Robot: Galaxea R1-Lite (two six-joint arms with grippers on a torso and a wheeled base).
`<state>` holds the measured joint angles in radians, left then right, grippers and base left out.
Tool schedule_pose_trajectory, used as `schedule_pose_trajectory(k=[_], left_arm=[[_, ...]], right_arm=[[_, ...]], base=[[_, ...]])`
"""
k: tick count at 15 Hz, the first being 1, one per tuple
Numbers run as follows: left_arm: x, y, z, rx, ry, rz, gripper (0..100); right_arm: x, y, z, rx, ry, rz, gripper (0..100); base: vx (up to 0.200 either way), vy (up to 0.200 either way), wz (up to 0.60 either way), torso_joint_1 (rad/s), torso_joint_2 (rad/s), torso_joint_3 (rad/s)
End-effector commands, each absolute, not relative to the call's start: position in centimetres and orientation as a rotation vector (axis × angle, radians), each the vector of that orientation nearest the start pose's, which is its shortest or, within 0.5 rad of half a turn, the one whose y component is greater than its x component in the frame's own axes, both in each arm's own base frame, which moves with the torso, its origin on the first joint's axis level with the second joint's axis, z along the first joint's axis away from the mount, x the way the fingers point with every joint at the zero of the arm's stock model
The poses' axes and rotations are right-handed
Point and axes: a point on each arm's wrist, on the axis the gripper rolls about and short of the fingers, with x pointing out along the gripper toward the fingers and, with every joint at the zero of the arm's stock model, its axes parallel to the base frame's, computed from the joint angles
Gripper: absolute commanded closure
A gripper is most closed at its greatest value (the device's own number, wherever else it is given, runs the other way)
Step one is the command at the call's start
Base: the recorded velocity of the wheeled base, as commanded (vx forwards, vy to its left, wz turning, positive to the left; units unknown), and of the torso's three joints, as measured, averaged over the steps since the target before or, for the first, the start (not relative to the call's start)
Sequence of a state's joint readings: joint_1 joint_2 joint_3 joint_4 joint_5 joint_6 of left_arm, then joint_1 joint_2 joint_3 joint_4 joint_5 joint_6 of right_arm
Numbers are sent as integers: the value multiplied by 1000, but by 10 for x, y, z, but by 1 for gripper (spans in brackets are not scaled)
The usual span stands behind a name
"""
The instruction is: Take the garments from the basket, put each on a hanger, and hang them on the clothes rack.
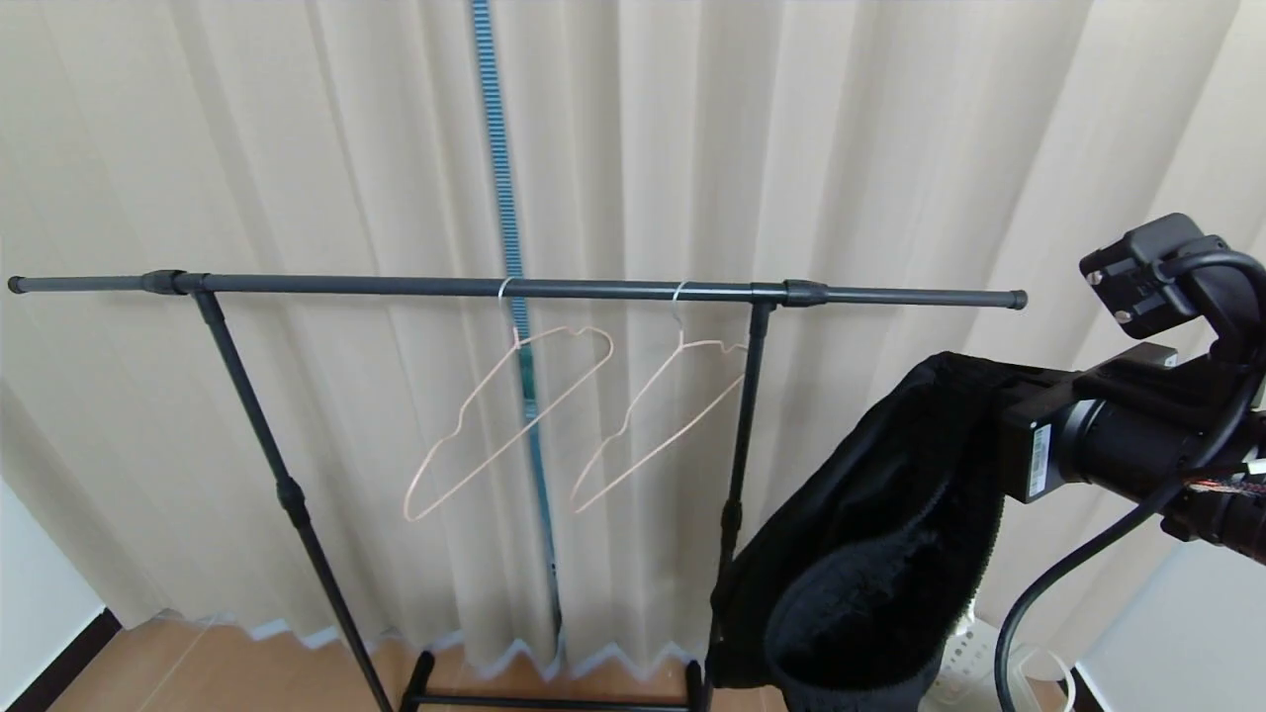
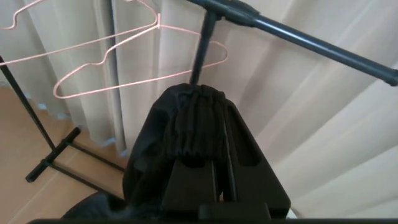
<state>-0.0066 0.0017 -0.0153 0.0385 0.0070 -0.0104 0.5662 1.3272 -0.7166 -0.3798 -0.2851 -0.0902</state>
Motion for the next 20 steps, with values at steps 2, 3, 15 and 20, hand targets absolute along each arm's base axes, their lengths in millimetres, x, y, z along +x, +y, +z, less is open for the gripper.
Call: schedule_pose_trajectory(k=[2, 3, 15, 20], left_arm=[[-24, 0, 76, -11, 26, 2, 0], [-24, 0, 76, -11, 28, 2, 0], [-24, 0, 76, -12, 26, 5, 0], [-24, 0, 75, -11, 28, 2, 0]], right_arm=[[183, 109, 229, -186, 200, 289, 100], [183, 109, 229, -186, 199, 289, 100], [176, 104, 233, -234, 156, 295, 100], [176, 104, 227, -282, 92, 297, 100]], base=[[0, 200, 0, 7, 0, 5], [0, 200, 0, 12, 2, 2], [-100, 33, -150, 0, -1, 1], [0, 0, 0, 0, 0, 0]])
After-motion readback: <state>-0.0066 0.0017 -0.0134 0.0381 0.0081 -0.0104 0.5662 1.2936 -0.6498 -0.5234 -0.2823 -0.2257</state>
